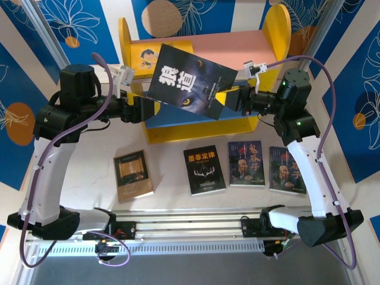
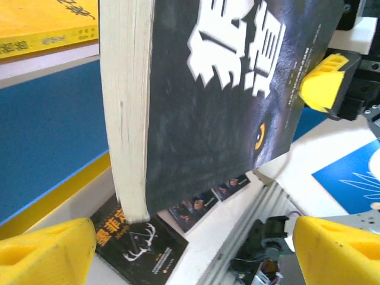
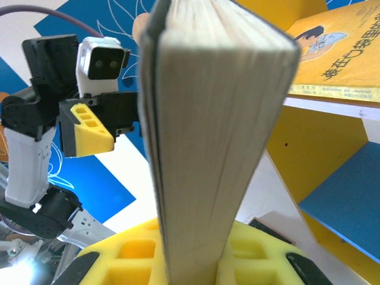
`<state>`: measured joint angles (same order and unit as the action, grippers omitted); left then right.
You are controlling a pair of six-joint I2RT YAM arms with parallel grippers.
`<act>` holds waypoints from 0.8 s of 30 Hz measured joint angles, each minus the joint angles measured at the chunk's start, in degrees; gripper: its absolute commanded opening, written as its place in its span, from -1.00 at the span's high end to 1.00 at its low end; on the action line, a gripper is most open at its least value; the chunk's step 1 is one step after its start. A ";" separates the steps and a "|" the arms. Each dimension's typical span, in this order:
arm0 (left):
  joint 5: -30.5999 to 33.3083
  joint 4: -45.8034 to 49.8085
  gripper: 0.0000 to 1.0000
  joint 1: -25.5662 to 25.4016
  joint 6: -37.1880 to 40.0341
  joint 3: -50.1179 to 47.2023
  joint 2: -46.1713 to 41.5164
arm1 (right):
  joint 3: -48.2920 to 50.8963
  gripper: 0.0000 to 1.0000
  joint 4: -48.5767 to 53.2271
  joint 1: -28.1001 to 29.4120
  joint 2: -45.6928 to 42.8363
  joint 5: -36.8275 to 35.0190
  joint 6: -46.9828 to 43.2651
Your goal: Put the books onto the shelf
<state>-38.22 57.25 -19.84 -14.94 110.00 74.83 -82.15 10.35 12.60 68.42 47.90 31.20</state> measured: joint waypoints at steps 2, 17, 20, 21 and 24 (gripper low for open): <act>-2.19 -0.70 -0.71 0.72 -0.48 -0.24 0.52 | 0.00 1.00 0.04 0.00 0.04 0.81 -0.33; -10.69 -6.36 -0.42 2.49 -4.85 -2.14 1.11 | -1.99 1.00 6.25 3.39 3.56 6.34 -6.49; -11.32 -7.54 -0.20 2.58 -5.70 -2.27 1.11 | -2.82 1.00 7.52 3.87 3.87 6.32 -7.23; -11.39 -7.76 -0.10 2.60 -6.03 -2.36 1.09 | -3.06 1.00 7.82 3.91 3.87 6.34 -7.37; -11.74 -8.50 0.15 2.67 -6.32 -2.84 1.09 | -3.78 1.00 8.79 4.00 3.93 6.29 -7.76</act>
<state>-49.95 48.75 -17.17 -21.26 107.15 75.92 -85.93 19.14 16.60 72.36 54.19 23.44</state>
